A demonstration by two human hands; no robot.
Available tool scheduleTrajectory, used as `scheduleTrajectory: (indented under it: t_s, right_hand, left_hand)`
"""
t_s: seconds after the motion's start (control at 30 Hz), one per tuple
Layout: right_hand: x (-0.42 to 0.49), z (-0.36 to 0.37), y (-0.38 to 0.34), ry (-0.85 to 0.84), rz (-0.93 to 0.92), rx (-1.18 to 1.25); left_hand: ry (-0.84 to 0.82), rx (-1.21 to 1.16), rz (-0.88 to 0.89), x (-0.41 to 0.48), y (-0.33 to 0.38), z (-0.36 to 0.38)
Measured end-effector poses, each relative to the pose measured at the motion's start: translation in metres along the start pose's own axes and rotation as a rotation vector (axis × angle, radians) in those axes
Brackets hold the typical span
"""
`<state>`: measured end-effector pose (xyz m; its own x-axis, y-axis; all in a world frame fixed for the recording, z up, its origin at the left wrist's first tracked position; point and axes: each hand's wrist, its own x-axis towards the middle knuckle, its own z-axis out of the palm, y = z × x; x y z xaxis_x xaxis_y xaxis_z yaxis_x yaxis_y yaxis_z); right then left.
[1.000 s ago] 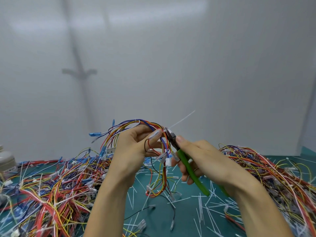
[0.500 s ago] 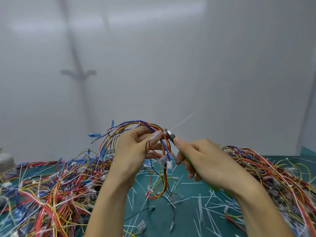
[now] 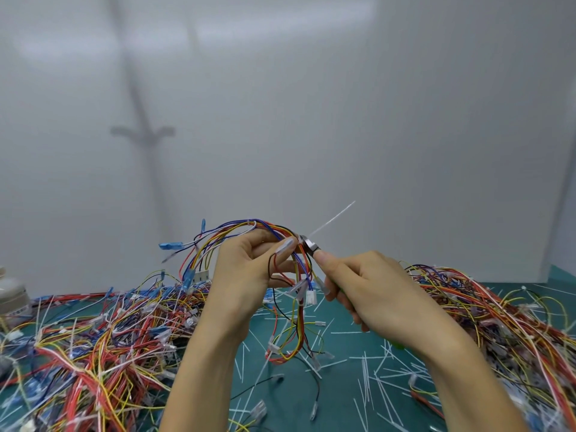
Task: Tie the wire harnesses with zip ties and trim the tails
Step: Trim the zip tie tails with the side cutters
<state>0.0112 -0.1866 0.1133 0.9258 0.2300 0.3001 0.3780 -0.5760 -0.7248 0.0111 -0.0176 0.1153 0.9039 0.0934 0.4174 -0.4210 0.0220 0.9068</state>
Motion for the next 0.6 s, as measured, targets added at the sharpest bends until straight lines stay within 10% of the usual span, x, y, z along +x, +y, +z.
scheduleTrajectory:
  t_s: [0.6]
  right_hand:
    - [0.0044, 0.0092, 0.0010, 0.048, 0.003, 0.334]
  left_hand:
    - [-0.104, 0.075, -0.069, -0.0040, 0.0031, -0.0013]
